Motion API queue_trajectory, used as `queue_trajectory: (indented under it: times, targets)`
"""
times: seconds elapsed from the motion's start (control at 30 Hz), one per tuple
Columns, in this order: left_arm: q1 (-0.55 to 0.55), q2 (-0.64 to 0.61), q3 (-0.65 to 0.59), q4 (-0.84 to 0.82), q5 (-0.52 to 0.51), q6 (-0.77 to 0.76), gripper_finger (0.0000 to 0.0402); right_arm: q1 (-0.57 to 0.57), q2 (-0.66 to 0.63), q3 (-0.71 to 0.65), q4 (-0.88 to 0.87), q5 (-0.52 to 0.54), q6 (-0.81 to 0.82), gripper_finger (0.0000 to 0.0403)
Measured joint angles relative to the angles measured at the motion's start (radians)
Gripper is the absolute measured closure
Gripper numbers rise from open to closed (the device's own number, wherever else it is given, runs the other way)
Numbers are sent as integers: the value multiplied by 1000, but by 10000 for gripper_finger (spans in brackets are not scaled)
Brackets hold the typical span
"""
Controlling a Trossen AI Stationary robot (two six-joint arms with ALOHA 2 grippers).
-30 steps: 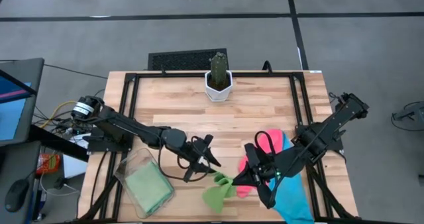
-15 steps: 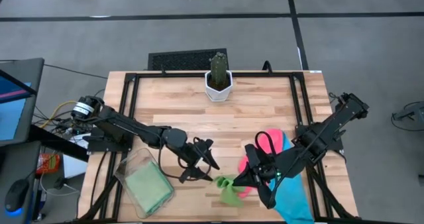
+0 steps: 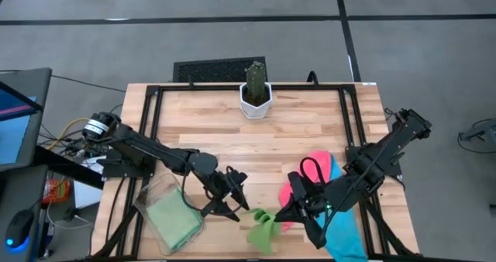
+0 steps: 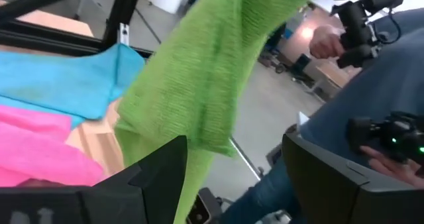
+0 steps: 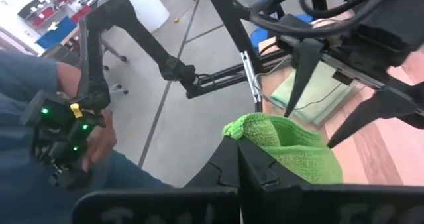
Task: Fold microfiber towels
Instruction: Fold the green microfiber cloth
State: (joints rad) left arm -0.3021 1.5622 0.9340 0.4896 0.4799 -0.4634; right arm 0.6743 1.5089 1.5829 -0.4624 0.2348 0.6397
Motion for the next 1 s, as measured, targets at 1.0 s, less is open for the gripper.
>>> queue_trajectory:
  times: [1.0]
  targets:
    - [-37,18,0,52,-434,261,238,-2,0,0,0,1,-12,388]
